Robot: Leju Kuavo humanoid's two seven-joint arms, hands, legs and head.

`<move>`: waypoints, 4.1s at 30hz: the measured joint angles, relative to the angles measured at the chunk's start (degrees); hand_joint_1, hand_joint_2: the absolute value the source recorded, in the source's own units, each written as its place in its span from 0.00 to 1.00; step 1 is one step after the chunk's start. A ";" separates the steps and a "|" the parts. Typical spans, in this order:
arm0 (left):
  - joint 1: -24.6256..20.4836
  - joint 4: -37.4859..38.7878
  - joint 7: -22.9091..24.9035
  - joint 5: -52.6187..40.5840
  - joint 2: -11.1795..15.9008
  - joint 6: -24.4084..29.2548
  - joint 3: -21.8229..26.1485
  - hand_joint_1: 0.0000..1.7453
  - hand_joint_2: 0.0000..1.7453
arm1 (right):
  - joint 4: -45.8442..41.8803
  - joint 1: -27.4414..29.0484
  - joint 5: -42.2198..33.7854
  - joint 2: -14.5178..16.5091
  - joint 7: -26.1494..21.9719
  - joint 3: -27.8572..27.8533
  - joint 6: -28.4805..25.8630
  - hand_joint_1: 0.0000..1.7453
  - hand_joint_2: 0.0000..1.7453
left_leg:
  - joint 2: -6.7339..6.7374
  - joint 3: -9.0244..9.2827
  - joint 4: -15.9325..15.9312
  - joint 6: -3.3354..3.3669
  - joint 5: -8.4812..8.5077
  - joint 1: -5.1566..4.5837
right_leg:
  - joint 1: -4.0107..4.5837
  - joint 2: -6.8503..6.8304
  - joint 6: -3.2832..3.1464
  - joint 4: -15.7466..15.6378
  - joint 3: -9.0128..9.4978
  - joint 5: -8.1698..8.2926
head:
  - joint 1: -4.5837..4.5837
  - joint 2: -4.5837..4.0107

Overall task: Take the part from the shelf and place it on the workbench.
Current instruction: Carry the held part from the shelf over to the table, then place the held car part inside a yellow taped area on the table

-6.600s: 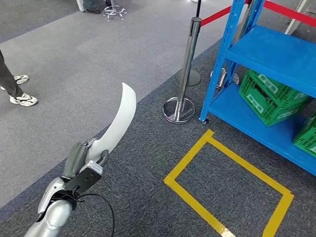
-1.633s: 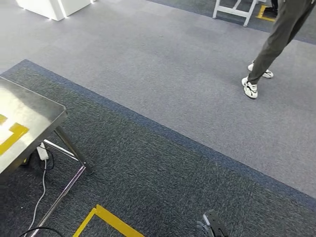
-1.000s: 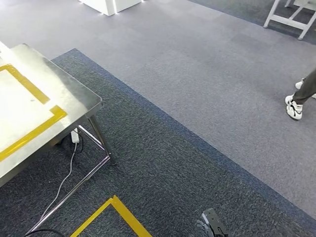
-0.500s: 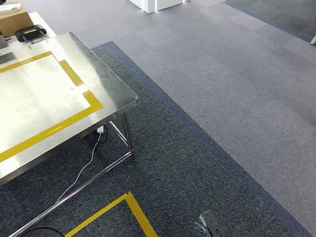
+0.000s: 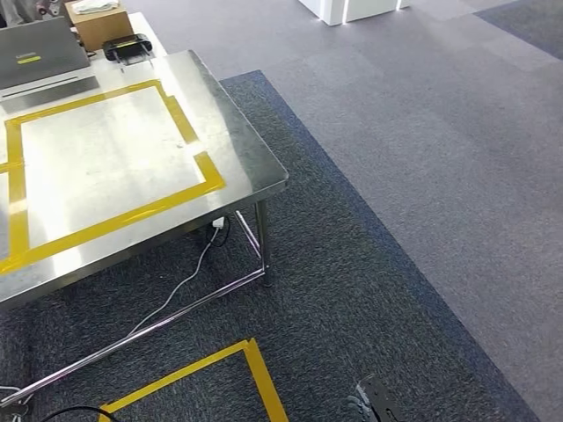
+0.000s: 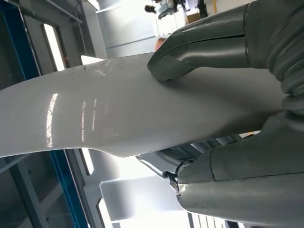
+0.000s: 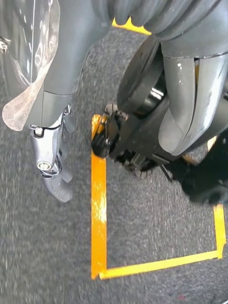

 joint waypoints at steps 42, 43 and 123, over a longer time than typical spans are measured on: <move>-0.05 -0.53 0.00 -0.07 0.51 -0.48 0.56 1.00 1.00 | -2.98 -1.53 -5.91 -2.90 -0.35 5.28 -3.81 0.00 1.00 | -2.96 3.78 -4.29 3.68 -1.85 0.32 | -0.44 4.43 2.08 8.56 -4.63 -2.07 | 0.67 0.00; -0.07 -0.53 0.00 -0.07 0.51 -0.48 0.56 1.00 1.00 | -2.99 -1.47 -6.08 -2.93 -0.42 5.31 -3.92 0.00 1.00 | -3.11 4.05 -4.28 3.71 -1.99 0.31 | -0.44 4.97 2.13 12.61 -7.17 -3.66 | 0.69 0.00; -18.90 31.99 21.51 -2.23 8.29 -9.28 12.17 1.00 1.00 | -0.80 -4.44 -10.34 -4.76 -0.45 12.63 -5.68 0.00 1.00 | 0.19 1.47 -1.59 1.24 -1.29 -0.55 | 0.22 3.55 0.42 1.40 -1.40 -0.36 | -0.46 -0.02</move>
